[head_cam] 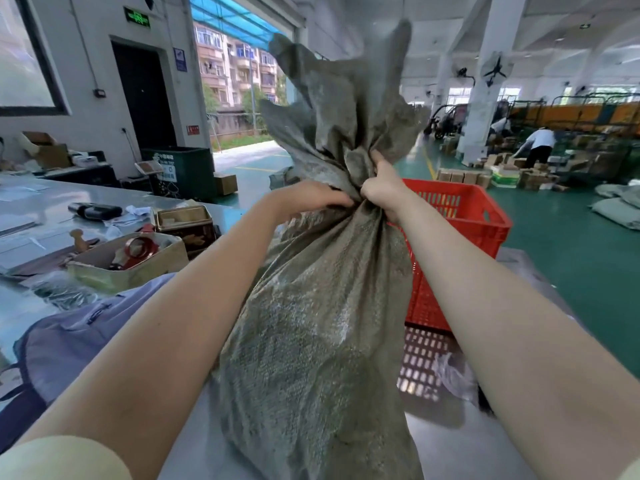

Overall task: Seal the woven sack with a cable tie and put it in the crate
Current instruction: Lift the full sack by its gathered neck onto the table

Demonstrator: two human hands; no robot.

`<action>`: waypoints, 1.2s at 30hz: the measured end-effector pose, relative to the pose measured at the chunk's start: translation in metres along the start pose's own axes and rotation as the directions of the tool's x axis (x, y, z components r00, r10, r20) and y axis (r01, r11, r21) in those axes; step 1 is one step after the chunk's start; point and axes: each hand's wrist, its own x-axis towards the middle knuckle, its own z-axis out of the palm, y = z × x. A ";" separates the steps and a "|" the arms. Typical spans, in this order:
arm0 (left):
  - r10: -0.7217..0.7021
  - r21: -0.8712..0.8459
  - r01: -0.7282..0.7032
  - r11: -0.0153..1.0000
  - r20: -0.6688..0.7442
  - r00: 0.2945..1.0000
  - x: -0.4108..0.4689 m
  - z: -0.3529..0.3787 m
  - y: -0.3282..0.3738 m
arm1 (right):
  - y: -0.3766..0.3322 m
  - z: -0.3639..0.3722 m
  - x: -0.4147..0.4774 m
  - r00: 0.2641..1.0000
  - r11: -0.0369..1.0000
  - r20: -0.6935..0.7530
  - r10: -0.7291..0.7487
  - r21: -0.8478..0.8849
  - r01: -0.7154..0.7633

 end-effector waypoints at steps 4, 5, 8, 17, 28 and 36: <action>0.013 -0.143 -0.030 0.989 -0.118 0.993 0.010 -0.013 -0.011 | 0.003 -0.013 0.004 0.996 0.994 -0.089 0.026 0.107 -0.016; -0.023 -0.097 0.015 0.995 -0.083 0.996 0.012 -0.012 -0.015 | 0.003 -0.017 0.003 0.994 0.989 -0.098 0.040 0.144 -0.026; -0.129 -0.138 0.133 0.981 0.034 0.991 0.020 -0.004 -0.024 | 0.002 -0.029 0.002 0.988 0.955 -0.135 0.074 0.294 -0.032; 0.022 -0.582 -0.051 0.811 -0.057 0.998 0.047 0.008 0.005 | 0.008 -0.055 0.006 0.978 0.939 -0.167 0.127 0.338 -0.064; 0.046 -0.668 -0.464 0.582 -0.543 0.839 0.046 -0.031 0.081 | -0.020 -0.081 0.015 0.983 0.964 -0.170 0.064 0.265 -0.017; 0.287 -0.560 -0.531 0.637 -0.467 0.837 0.042 -0.035 0.117 | -0.056 -0.085 0.015 0.973 0.938 0.208 -0.102 0.345 0.025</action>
